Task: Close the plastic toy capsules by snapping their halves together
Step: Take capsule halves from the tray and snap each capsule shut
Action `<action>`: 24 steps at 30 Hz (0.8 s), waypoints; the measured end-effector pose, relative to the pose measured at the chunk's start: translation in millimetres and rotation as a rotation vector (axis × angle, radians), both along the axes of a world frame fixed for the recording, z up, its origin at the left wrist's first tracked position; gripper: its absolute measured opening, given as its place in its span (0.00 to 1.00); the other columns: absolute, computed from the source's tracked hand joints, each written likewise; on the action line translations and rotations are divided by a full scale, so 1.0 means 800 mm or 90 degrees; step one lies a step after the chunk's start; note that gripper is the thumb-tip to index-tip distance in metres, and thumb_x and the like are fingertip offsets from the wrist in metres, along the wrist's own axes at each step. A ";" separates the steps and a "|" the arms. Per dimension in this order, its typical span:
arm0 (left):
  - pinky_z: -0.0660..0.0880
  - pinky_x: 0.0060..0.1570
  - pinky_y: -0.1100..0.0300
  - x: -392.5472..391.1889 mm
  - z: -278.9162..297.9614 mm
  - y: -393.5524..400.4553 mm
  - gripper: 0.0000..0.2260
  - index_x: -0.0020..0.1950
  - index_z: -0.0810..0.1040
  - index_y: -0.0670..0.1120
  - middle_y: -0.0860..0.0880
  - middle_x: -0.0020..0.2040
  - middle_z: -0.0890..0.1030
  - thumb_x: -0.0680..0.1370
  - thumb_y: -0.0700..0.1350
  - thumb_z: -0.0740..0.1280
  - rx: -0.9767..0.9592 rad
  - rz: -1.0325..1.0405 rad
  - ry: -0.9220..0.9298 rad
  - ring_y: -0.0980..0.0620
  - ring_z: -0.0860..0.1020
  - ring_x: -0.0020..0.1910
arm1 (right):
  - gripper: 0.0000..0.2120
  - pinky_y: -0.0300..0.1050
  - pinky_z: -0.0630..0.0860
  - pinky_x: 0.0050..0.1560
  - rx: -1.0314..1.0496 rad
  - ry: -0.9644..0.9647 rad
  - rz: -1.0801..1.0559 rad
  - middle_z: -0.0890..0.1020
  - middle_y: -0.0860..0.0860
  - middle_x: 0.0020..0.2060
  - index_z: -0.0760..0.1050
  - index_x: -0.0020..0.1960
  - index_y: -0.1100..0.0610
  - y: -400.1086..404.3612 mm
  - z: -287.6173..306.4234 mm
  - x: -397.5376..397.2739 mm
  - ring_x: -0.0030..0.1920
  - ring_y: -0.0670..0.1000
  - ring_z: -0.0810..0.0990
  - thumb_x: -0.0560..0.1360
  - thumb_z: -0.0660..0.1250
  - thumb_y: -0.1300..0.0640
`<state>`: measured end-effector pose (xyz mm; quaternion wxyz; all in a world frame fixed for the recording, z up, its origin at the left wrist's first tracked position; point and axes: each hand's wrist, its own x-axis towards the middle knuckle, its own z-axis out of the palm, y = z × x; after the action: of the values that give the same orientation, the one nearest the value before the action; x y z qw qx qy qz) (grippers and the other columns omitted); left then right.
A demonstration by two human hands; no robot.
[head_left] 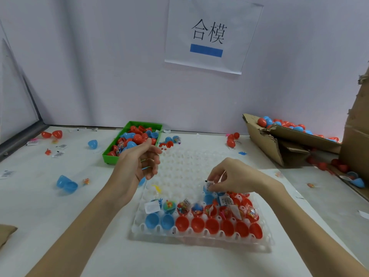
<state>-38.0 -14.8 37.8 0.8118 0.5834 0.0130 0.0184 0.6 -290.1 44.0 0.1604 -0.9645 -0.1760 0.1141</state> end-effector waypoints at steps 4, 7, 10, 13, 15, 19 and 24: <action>0.67 0.23 0.62 0.001 0.000 0.000 0.18 0.42 0.82 0.41 0.44 0.33 0.78 0.84 0.52 0.64 0.011 -0.007 0.000 0.49 0.74 0.28 | 0.11 0.29 0.72 0.37 -0.012 -0.026 -0.016 0.81 0.41 0.45 0.83 0.58 0.50 0.010 -0.010 0.000 0.42 0.41 0.80 0.77 0.73 0.48; 0.69 0.24 0.61 0.002 -0.003 0.001 0.18 0.40 0.83 0.43 0.44 0.34 0.79 0.84 0.51 0.65 0.043 -0.011 -0.006 0.49 0.75 0.29 | 0.11 0.30 0.72 0.38 -0.004 -0.048 -0.012 0.80 0.39 0.43 0.84 0.56 0.51 0.011 -0.006 -0.001 0.42 0.41 0.79 0.77 0.73 0.47; 0.74 0.28 0.61 0.001 -0.007 0.000 0.12 0.45 0.85 0.46 0.47 0.40 0.83 0.80 0.54 0.70 0.130 -0.026 -0.079 0.48 0.78 0.34 | 0.10 0.34 0.74 0.39 0.048 -0.088 -0.035 0.83 0.42 0.42 0.84 0.53 0.52 0.006 0.011 0.000 0.43 0.44 0.82 0.77 0.73 0.47; 0.83 0.43 0.60 -0.003 -0.013 -0.009 0.19 0.58 0.81 0.56 0.57 0.52 0.83 0.70 0.56 0.80 0.365 -0.064 -0.174 0.54 0.84 0.47 | 0.09 0.44 0.79 0.42 0.172 -0.105 -0.086 0.85 0.47 0.39 0.82 0.49 0.53 0.005 0.026 0.000 0.42 0.51 0.84 0.78 0.72 0.47; 0.84 0.49 0.59 -0.008 -0.017 -0.021 0.27 0.62 0.77 0.61 0.60 0.56 0.80 0.67 0.54 0.84 0.439 -0.132 -0.208 0.56 0.83 0.53 | 0.08 0.45 0.81 0.43 0.291 -0.059 -0.106 0.87 0.48 0.39 0.81 0.49 0.54 0.016 0.026 -0.007 0.42 0.49 0.85 0.78 0.72 0.49; 0.83 0.52 0.59 -0.013 -0.028 -0.038 0.24 0.59 0.77 0.56 0.58 0.54 0.81 0.69 0.48 0.84 0.456 -0.112 -0.266 0.55 0.83 0.53 | 0.09 0.38 0.80 0.40 0.455 0.033 -0.133 0.88 0.48 0.39 0.79 0.50 0.59 0.047 0.005 -0.025 0.39 0.47 0.86 0.79 0.72 0.53; 0.82 0.51 0.63 -0.014 -0.027 -0.038 0.16 0.54 0.82 0.49 0.56 0.49 0.85 0.70 0.48 0.81 0.392 -0.033 -0.288 0.54 0.85 0.50 | 0.07 0.37 0.80 0.37 0.544 -0.117 -0.152 0.87 0.48 0.38 0.79 0.49 0.58 0.069 -0.012 -0.038 0.35 0.47 0.85 0.78 0.73 0.55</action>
<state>-49.2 -45.5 16.1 0.5813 0.7811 -0.1875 0.1295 -30.1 -234.8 34.3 0.5400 -0.8313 -0.1087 -0.0745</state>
